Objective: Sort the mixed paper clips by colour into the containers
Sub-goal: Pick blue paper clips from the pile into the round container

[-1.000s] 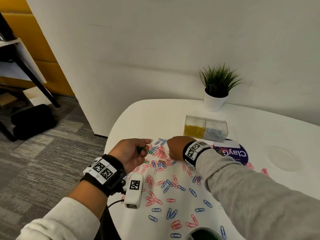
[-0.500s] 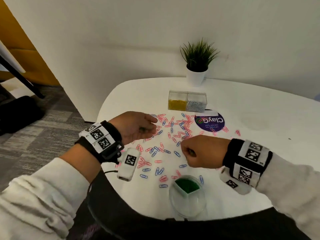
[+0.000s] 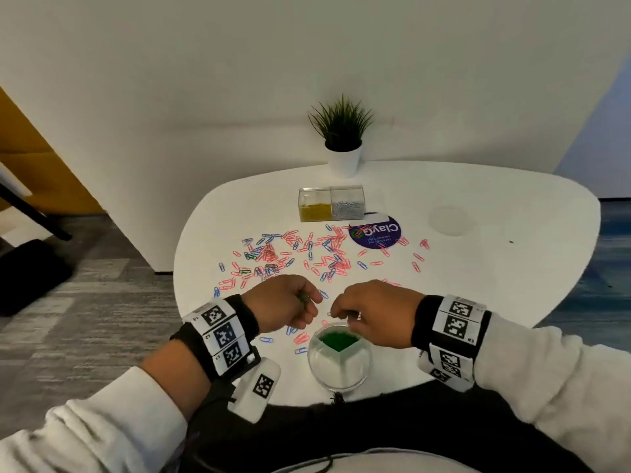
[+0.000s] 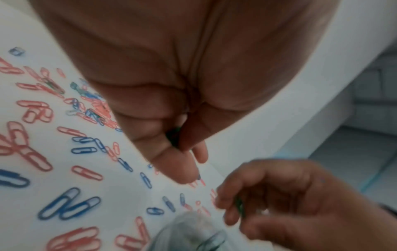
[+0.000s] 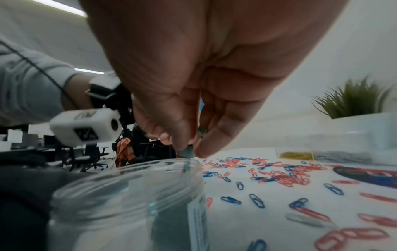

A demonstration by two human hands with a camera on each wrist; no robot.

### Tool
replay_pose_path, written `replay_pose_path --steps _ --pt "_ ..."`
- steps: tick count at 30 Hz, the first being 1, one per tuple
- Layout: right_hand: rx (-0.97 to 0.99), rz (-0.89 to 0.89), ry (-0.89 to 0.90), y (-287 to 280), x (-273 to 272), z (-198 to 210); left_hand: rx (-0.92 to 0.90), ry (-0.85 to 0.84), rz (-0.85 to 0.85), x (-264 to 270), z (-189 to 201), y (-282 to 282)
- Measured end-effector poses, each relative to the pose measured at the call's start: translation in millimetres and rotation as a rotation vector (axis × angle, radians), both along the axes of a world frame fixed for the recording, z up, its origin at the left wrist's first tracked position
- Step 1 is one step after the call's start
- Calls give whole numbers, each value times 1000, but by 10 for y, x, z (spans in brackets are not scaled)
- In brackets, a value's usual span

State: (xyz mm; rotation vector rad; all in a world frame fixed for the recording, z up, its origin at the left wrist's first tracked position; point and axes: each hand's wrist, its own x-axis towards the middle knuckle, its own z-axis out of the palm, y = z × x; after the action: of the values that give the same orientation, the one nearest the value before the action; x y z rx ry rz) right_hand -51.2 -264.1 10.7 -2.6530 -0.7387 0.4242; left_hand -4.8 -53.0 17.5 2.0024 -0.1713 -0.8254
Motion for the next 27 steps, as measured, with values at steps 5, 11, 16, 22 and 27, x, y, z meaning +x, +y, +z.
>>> replay_pose_path --steps 5,11,16,22,27 --pt "229 -154 55 -63 -84 -23 28 -175 -82 -164 -108 -134" --pt "315 -227 24 -43 -136 -104 304 -590 -336 -209 -159 -151" --pt "146 -267 41 -136 -178 -172 304 -640 -421 -241 -190 -148" --pt "53 -238 311 -193 -296 -349 402 -705 -624 -331 -157 -233" --pt "81 -250 340 -211 -240 -352 441 -774 -715 -332 -227 -223"
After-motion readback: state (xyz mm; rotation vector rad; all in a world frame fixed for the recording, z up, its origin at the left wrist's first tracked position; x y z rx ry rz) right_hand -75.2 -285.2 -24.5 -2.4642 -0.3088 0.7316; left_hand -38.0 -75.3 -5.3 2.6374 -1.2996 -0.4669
